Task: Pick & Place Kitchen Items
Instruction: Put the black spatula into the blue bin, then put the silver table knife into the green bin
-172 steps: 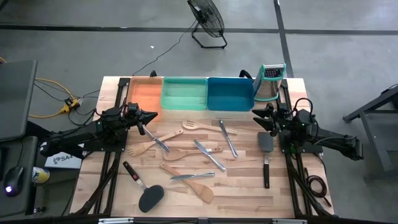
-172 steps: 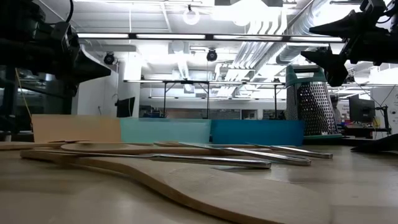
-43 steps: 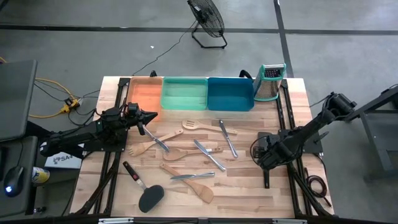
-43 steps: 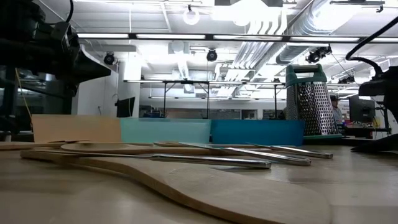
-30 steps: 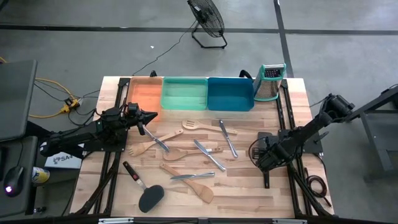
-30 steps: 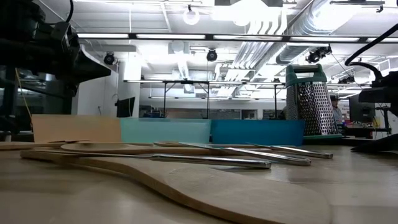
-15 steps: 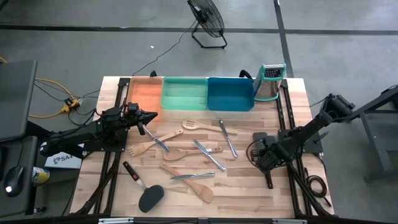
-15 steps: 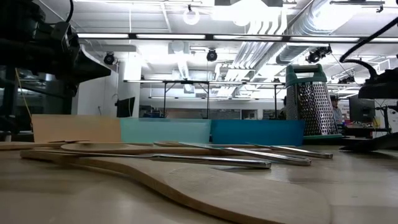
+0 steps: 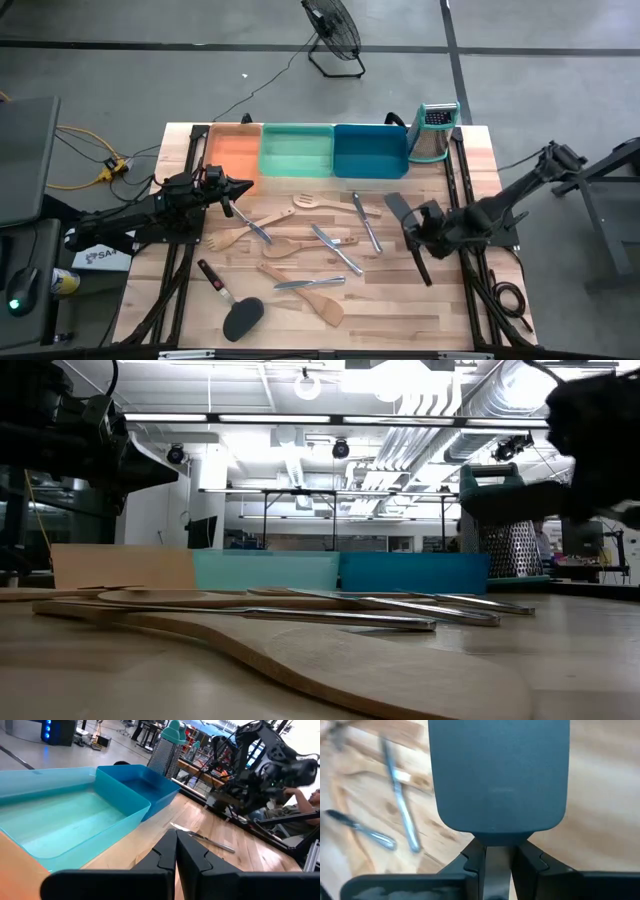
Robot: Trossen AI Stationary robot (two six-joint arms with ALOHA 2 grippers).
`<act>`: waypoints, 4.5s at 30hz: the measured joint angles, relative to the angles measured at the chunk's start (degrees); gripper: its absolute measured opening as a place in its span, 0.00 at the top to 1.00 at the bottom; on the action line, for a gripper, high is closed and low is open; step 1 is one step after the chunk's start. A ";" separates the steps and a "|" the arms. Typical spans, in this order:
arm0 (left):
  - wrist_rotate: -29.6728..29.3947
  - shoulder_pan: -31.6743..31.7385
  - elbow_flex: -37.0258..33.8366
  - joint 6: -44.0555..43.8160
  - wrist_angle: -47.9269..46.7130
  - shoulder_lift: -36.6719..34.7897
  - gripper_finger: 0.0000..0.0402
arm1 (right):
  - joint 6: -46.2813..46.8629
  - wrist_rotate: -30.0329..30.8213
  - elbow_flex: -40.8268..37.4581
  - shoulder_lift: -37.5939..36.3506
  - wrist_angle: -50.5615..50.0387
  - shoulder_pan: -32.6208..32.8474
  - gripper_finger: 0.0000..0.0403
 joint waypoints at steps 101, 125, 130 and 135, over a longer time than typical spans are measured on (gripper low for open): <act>0.00 0.00 0.00 0.00 0.00 0.00 0.99 | -94.68 -7.87 65.07 66.52 -21.27 -62.63 0.80; 0.00 0.00 0.00 -0.02 0.00 0.02 0.99 | -87.28 -10.82 65.07 59.34 -23.61 -61.96 0.40; 0.00 0.00 0.00 0.00 0.01 0.00 0.99 | -82.19 -17.76 65.07 55.03 -25.15 -59.09 0.38; 0.00 0.00 0.00 0.00 0.02 0.00 0.99 | -79.61 -18.55 65.07 51.86 -27.36 -55.72 0.38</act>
